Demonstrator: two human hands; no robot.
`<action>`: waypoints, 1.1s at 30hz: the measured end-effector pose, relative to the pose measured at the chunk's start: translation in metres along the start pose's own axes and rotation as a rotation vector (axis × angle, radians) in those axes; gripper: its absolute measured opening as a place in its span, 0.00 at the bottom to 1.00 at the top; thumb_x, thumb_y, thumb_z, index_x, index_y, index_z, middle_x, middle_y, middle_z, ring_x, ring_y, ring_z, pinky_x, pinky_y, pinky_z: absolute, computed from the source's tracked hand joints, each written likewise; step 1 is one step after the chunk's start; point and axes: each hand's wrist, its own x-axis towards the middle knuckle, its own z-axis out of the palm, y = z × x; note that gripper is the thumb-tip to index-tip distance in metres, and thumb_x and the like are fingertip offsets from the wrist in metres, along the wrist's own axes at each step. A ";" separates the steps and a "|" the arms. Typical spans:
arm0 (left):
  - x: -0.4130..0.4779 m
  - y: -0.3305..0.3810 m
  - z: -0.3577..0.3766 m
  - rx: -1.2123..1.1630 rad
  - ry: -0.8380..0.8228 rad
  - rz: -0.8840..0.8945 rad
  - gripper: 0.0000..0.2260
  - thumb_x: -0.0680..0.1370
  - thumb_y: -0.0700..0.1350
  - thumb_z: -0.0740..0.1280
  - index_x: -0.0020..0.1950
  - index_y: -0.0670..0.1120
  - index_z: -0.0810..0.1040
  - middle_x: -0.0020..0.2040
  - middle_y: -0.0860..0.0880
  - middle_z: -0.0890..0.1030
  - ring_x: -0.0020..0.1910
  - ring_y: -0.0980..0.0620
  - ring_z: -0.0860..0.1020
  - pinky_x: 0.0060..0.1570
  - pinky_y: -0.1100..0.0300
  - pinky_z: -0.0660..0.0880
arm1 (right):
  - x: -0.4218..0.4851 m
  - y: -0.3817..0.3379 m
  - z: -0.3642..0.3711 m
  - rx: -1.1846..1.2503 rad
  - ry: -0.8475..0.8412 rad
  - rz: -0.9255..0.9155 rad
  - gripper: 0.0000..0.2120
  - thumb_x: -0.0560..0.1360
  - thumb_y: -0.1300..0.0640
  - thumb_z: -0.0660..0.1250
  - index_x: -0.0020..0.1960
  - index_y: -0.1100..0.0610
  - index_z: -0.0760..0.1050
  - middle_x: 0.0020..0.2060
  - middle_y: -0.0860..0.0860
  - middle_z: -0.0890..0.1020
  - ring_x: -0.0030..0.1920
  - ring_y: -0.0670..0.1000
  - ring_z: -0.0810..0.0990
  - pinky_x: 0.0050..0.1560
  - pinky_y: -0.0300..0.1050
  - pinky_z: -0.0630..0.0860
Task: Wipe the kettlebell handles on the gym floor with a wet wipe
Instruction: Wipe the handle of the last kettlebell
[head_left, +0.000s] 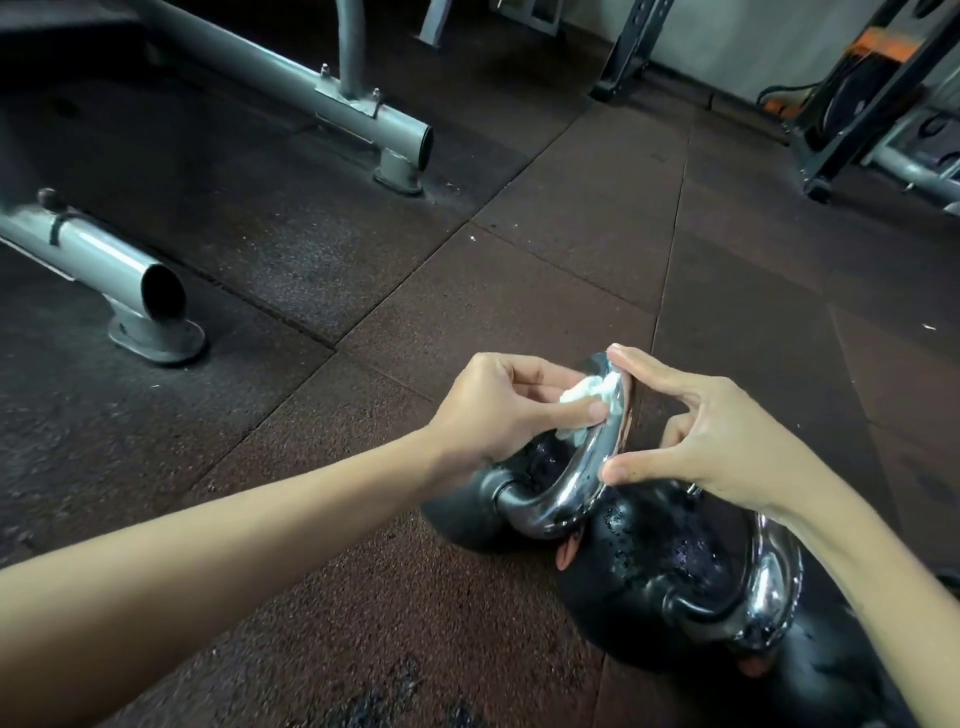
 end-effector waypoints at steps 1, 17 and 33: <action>-0.003 0.000 -0.001 0.007 -0.016 0.003 0.12 0.71 0.41 0.81 0.53 0.42 0.88 0.46 0.43 0.88 0.46 0.45 0.88 0.48 0.58 0.83 | 0.000 0.000 -0.001 -0.009 0.004 -0.006 0.52 0.53 0.40 0.85 0.73 0.31 0.68 0.72 0.23 0.64 0.28 0.46 0.73 0.53 0.39 0.75; -0.053 -0.026 -0.027 0.568 -0.235 0.223 0.12 0.83 0.51 0.68 0.65 0.53 0.85 0.57 0.66 0.83 0.57 0.68 0.78 0.56 0.61 0.79 | -0.003 -0.002 -0.006 -0.104 -0.006 -0.004 0.49 0.55 0.37 0.84 0.73 0.29 0.67 0.70 0.20 0.64 0.26 0.46 0.71 0.42 0.34 0.70; -0.018 -0.048 -0.049 0.731 -0.209 0.229 0.09 0.76 0.47 0.78 0.56 0.55 0.89 0.53 0.62 0.86 0.53 0.65 0.84 0.58 0.60 0.78 | -0.013 0.001 -0.010 -0.129 -0.020 0.039 0.47 0.52 0.35 0.84 0.68 0.26 0.69 0.69 0.17 0.62 0.29 0.51 0.78 0.55 0.43 0.74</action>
